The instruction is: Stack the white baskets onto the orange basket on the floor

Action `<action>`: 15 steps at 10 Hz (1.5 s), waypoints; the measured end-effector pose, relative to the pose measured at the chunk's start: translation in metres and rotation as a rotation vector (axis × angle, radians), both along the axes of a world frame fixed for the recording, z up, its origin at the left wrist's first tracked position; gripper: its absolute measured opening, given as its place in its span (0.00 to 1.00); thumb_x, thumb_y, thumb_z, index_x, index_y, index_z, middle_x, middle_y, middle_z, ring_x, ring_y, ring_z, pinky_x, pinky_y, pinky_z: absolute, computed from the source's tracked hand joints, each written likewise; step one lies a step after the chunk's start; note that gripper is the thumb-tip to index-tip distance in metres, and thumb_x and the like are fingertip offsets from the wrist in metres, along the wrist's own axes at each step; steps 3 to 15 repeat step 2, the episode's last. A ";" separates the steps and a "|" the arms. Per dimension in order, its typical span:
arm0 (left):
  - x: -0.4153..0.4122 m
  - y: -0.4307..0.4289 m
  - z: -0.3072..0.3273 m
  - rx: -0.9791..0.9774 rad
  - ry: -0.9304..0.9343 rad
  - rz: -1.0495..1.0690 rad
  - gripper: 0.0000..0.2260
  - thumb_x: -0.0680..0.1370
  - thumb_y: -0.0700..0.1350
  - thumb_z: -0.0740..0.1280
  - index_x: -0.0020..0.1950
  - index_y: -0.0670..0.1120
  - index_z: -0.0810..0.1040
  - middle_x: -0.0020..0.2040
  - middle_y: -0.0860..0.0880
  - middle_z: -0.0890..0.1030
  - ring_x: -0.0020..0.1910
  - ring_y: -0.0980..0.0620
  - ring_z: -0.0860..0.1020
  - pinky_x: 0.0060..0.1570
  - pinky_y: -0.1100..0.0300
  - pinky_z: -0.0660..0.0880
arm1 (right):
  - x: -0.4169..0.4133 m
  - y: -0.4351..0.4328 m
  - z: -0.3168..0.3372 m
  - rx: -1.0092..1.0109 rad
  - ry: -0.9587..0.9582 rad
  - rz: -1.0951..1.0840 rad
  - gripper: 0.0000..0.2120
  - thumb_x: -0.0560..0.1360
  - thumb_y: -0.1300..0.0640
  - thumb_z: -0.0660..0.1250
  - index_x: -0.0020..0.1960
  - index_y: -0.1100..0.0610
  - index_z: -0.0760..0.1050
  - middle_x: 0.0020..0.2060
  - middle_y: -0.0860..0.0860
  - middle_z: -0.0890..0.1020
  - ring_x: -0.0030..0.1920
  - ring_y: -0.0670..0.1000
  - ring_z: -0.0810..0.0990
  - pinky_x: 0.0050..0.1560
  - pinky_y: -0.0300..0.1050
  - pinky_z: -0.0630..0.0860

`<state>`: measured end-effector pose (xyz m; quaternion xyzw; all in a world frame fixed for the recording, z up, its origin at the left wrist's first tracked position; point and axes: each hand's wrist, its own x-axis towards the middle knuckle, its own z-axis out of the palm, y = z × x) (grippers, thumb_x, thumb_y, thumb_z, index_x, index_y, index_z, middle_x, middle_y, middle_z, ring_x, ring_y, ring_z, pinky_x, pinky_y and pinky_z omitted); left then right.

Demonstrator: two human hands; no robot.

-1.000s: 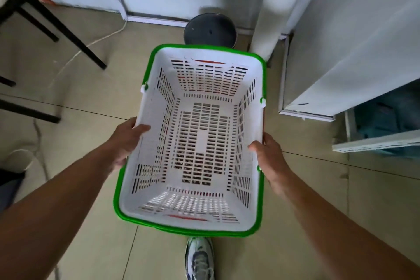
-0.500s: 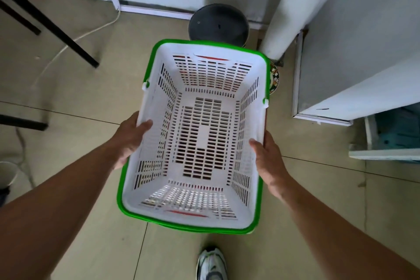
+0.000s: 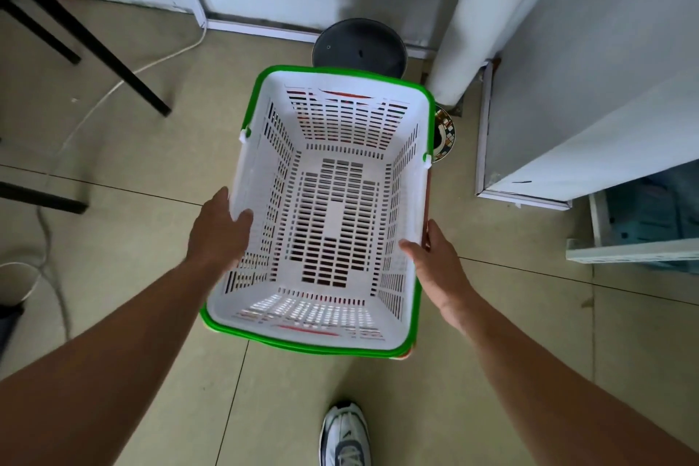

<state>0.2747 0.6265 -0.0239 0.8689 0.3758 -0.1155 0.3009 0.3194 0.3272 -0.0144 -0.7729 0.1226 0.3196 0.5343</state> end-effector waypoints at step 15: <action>-0.111 -0.097 0.002 0.281 -0.287 -0.380 0.25 0.78 0.47 0.61 0.73 0.39 0.68 0.74 0.38 0.68 0.74 0.36 0.65 0.71 0.42 0.60 | -0.086 -0.026 0.022 -0.157 -0.151 0.292 0.26 0.80 0.54 0.61 0.75 0.48 0.59 0.60 0.43 0.76 0.51 0.42 0.79 0.49 0.34 0.79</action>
